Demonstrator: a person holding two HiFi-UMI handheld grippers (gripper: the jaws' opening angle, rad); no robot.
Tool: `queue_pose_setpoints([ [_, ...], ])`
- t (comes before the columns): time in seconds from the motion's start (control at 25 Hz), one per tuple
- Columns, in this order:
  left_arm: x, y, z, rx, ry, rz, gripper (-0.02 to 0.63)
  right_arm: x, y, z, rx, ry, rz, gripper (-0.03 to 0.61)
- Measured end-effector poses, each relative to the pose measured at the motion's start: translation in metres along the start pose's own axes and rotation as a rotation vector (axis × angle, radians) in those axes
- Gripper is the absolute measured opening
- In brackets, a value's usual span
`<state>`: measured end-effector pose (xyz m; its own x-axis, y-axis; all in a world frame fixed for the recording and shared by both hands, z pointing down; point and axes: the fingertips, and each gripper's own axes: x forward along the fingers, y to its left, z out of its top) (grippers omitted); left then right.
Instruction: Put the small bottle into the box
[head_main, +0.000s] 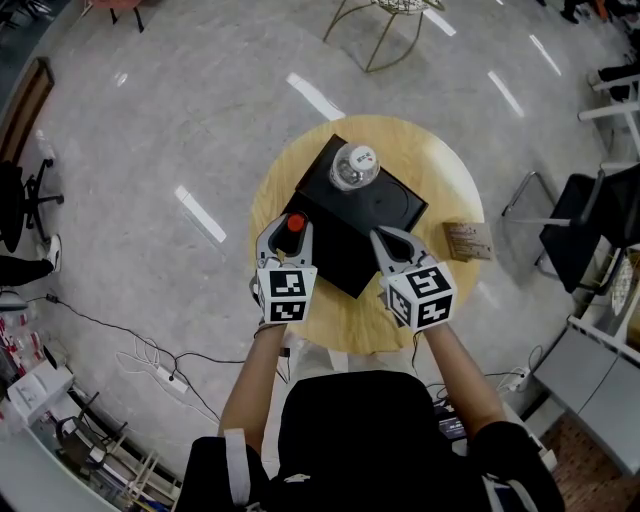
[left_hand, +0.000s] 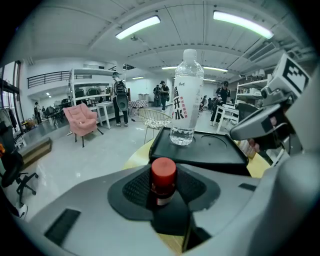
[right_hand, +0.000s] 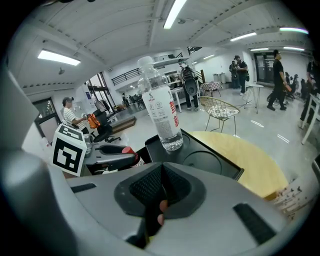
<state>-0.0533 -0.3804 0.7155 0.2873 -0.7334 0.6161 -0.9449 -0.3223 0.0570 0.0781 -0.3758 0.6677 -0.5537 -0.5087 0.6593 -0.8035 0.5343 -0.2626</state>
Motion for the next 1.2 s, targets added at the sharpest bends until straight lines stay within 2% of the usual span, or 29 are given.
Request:
queue_pose_setpoints([
  [0.12,0.0,-0.002,0.001,0.018,-0.005,0.014,0.15,-0.002,0.001,-0.002,0.002,0.003,0.003,0.0],
  [0.36,-0.003,0.004,0.002,0.001,-0.006,0.041,0.15,-0.006,0.001,-0.006,0.012,0.01,0.001,0.0],
  [0.76,-0.003,0.001,0.005,0.003,-0.002,0.031,0.152,-0.013,0.0,-0.011,0.019,0.017,-0.008,0.0],
  [0.84,-0.003,0.003,0.008,0.002,-0.005,0.03,0.17,-0.012,0.0,-0.009,0.016,0.015,-0.009,0.0],
  [1.2,-0.031,0.003,0.026,-0.001,-0.053,0.01,0.178,-0.02,0.012,0.0,0.004,-0.012,-0.017,0.0],
])
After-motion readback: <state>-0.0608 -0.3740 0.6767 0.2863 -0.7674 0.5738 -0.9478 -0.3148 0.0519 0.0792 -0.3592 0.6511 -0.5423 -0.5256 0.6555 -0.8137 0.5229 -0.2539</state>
